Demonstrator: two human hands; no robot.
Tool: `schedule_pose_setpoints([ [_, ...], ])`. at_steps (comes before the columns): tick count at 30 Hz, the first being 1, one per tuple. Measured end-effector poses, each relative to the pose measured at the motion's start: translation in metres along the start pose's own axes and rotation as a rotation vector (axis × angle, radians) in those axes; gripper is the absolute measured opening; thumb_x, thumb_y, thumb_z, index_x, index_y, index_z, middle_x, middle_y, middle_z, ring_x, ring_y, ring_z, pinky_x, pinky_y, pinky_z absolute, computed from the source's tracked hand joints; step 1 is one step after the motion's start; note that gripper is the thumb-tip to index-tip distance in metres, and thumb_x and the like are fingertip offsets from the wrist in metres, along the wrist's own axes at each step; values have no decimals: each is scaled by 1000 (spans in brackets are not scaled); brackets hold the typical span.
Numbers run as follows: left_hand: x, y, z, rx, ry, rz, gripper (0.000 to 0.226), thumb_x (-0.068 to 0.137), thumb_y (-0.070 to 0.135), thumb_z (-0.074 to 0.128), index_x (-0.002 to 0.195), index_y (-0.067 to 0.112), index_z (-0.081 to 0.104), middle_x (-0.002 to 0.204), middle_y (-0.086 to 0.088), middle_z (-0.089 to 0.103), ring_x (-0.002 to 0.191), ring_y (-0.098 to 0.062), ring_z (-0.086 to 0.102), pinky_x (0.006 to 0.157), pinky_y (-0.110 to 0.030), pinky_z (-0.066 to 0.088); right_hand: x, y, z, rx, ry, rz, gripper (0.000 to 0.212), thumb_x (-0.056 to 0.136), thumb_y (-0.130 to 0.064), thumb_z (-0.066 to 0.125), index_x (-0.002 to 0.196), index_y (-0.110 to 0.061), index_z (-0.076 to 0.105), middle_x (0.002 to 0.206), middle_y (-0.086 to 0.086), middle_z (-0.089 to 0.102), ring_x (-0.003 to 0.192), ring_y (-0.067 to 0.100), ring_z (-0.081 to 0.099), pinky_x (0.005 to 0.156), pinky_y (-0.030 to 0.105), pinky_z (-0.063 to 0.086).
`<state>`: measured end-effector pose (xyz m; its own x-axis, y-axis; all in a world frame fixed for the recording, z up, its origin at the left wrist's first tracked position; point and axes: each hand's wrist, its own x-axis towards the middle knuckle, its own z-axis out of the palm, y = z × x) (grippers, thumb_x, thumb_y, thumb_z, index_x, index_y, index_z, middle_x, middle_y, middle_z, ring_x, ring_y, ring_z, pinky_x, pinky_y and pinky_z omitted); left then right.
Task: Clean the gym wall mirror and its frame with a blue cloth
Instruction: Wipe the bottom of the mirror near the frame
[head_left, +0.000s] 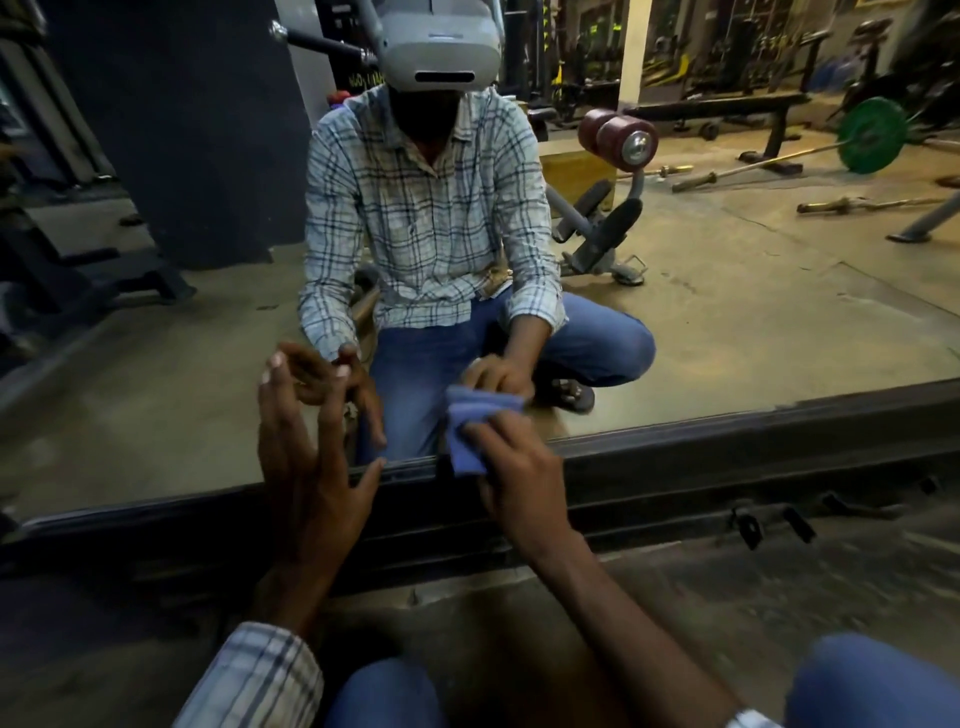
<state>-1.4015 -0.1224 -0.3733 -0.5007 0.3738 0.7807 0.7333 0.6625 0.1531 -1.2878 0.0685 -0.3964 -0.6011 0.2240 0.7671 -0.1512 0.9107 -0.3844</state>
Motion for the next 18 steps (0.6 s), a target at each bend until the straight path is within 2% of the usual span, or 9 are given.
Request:
schedule_pose_setpoints([
  [2,7,15,6,6,5,65,120,66,19,95,162,22,22,170,-27,6,157,-46,10,120,-61,26,-6,12,-3,-42,-179,-121,32,83,-16,69,115,-13,69,111,7,60,97,26,59,73,41,55],
  [3,11,22,9,18,8,76,118,68,22,94,162,23,22,169,-27,7,157,-47,12,119,-62,27,-1,16,-12,-26,-168,-128,32,83,-14,70,115,-13,69,112,7,61,99,26,60,75,41,54],
  [7,19,50,21,51,16,74,118,70,42,91,164,25,21,169,-28,6,156,-47,12,116,-64,27,41,21,-67,118,423,171,34,79,8,74,109,-5,71,108,8,65,100,17,59,88,26,47],
  [8,19,57,23,49,-2,76,121,68,45,91,164,27,20,170,-28,5,157,-47,11,116,-64,27,48,26,-75,122,506,206,35,76,10,73,107,-4,71,105,8,64,98,16,59,88,25,46],
  [9,19,62,26,52,-16,66,124,66,49,91,165,29,18,170,-27,3,157,-47,8,117,-65,26,51,28,-78,118,491,195,34,76,8,73,108,-4,71,105,9,64,99,19,60,89,27,47],
  [12,18,71,31,56,-7,30,130,65,51,91,165,33,10,170,-28,1,157,-47,5,118,-67,24,27,28,-62,43,102,0,27,87,-12,71,114,-6,72,112,11,65,103,31,63,88,39,51],
  [14,18,72,31,57,2,21,132,65,48,92,165,33,8,170,-28,1,158,-47,3,120,-66,22,20,35,-68,9,-13,-91,27,90,-20,65,112,-7,73,112,12,65,102,32,63,84,42,53],
  [15,18,72,31,63,-2,14,132,64,47,93,165,32,10,169,-29,1,158,-46,2,120,-65,21,27,42,-78,32,56,-68,29,89,-19,63,113,-7,73,114,12,65,104,31,63,87,41,53],
  [18,18,78,31,66,-14,-26,132,59,42,97,164,23,20,169,-29,-2,158,-45,-1,119,-66,21,55,64,-118,112,486,148,32,81,0,70,112,-5,72,112,11,64,102,26,62,88,40,53],
])
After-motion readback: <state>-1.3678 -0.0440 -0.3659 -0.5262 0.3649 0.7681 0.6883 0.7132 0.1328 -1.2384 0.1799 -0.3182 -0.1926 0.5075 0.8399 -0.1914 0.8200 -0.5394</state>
